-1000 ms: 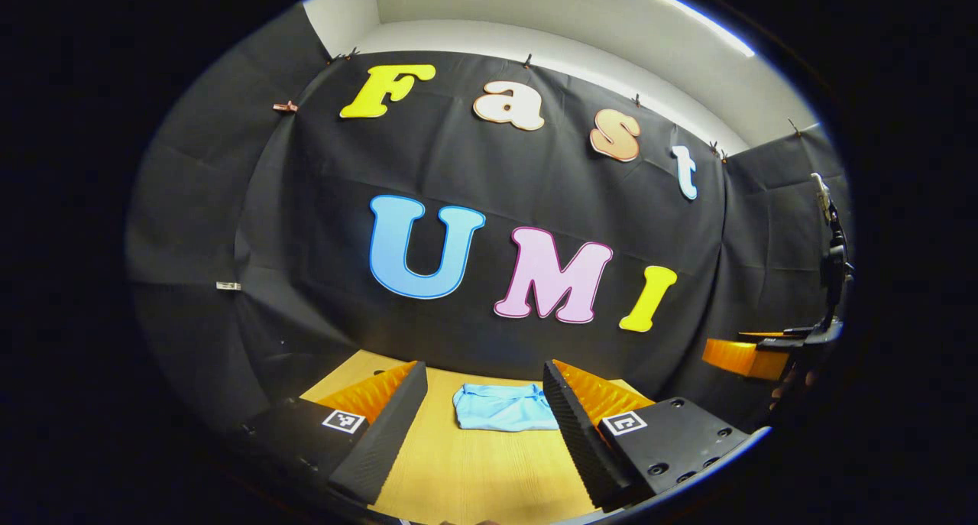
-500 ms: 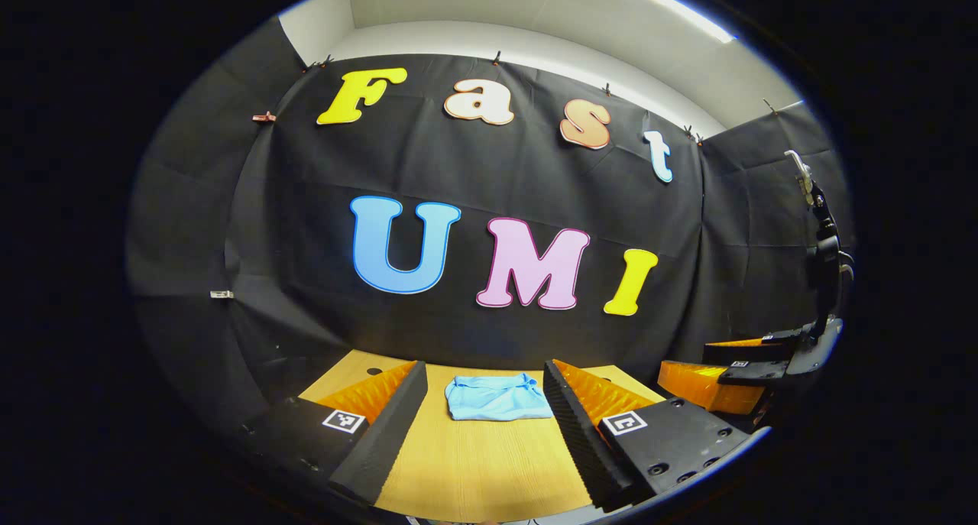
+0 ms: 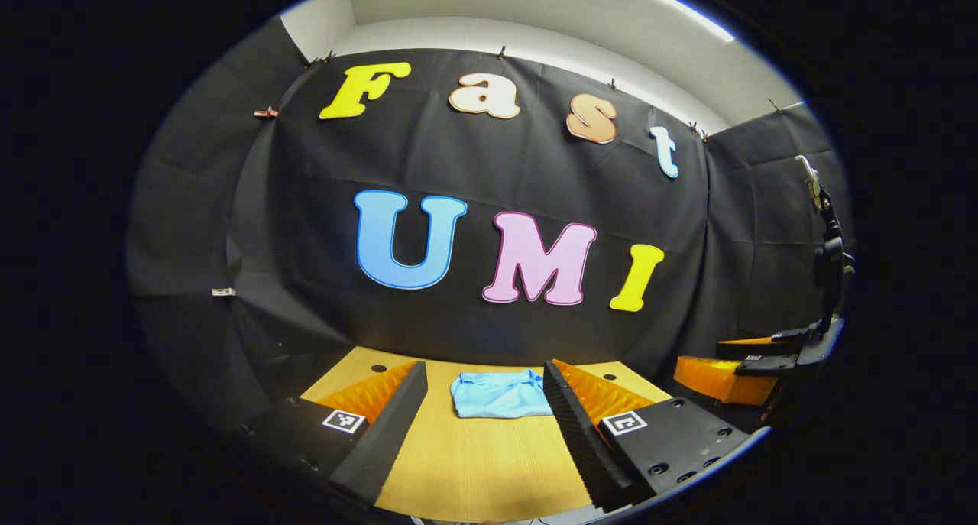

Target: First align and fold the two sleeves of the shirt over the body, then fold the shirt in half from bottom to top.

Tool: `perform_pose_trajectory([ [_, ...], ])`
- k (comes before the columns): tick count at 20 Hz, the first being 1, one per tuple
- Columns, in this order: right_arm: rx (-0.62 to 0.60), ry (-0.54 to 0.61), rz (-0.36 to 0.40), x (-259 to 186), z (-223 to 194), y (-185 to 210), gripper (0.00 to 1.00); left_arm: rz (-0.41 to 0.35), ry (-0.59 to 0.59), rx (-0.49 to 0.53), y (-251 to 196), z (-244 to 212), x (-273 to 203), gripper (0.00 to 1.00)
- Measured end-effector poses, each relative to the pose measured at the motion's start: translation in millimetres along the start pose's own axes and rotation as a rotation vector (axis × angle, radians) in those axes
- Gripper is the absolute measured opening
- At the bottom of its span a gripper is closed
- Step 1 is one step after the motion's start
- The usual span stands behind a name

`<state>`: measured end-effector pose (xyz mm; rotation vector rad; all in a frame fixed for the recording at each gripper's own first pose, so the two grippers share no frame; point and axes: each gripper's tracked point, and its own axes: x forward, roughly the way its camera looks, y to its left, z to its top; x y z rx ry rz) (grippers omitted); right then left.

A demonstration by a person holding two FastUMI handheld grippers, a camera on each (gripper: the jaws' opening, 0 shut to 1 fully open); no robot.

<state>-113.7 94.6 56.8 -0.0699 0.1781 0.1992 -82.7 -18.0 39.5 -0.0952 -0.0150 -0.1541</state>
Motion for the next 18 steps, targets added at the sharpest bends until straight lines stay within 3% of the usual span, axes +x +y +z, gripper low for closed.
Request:
perform_pose_trajectory([
  [18,0.075,0.019,-0.006,5.1,-12.7,-14.4,0.99,0.02,0.033,0.049,0.8,-16.8,15.8,0.97],
])
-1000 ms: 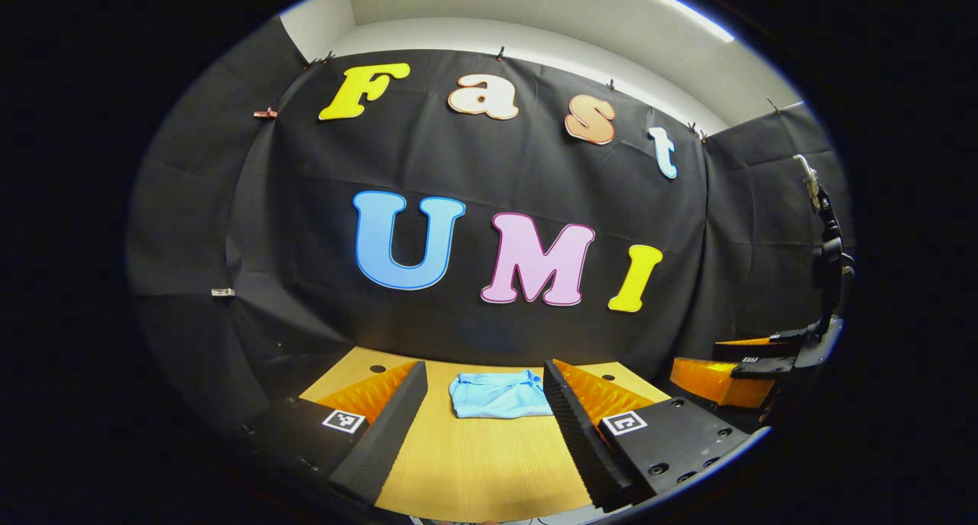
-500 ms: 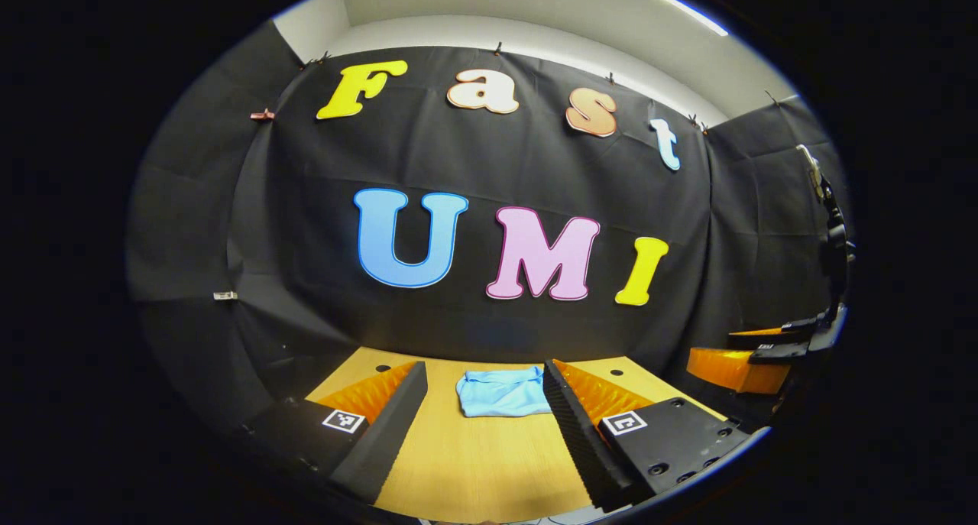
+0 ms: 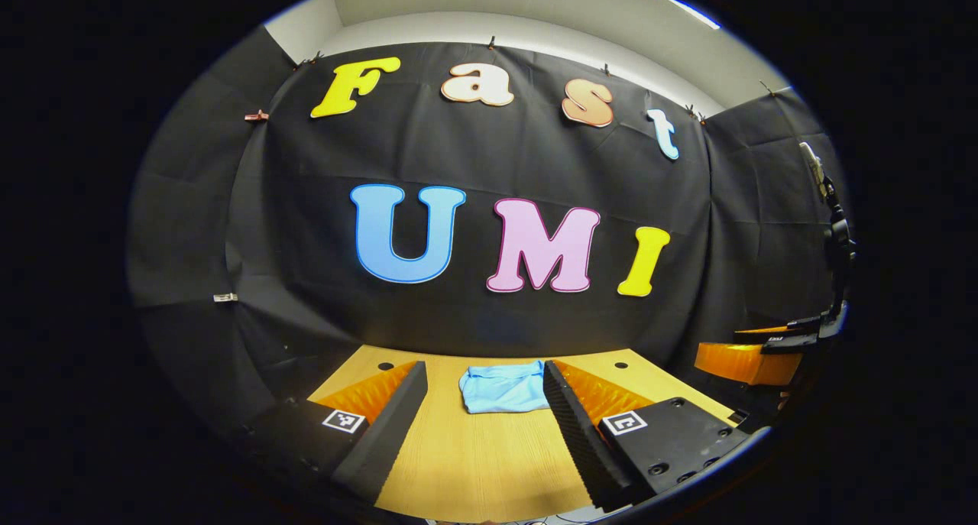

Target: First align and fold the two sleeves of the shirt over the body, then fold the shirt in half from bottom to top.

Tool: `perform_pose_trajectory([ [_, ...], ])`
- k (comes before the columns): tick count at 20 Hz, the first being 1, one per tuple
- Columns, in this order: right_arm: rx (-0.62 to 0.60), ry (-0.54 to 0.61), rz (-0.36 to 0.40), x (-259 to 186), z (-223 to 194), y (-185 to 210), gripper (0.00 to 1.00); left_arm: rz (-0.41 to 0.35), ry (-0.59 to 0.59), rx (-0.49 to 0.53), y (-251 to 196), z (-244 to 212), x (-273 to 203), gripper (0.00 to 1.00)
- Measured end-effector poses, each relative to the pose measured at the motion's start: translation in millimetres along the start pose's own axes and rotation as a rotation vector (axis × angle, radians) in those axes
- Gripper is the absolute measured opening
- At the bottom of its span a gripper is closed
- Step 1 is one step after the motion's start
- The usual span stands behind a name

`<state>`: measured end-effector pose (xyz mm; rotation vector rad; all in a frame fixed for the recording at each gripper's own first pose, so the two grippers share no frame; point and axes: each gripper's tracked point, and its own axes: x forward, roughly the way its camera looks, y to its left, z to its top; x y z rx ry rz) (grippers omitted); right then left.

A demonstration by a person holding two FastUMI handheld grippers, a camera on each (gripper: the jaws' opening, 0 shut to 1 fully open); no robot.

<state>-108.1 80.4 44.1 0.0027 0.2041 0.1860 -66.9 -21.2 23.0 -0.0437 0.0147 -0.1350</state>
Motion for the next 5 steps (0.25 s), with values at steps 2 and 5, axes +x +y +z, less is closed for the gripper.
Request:
perform_pose_trajectory([
  [2,0.002,0.003,-0.002,1.4,-2.1,-0.8,0.99,0.007,0.003,-0.002,1.6,-0.9,0.1,0.97],
  [5,0.007,0.008,-0.002,4.4,-5.5,-2.0,0.98,0.012,0.005,0.001,3.3,-1.6,0.4,0.97],
])
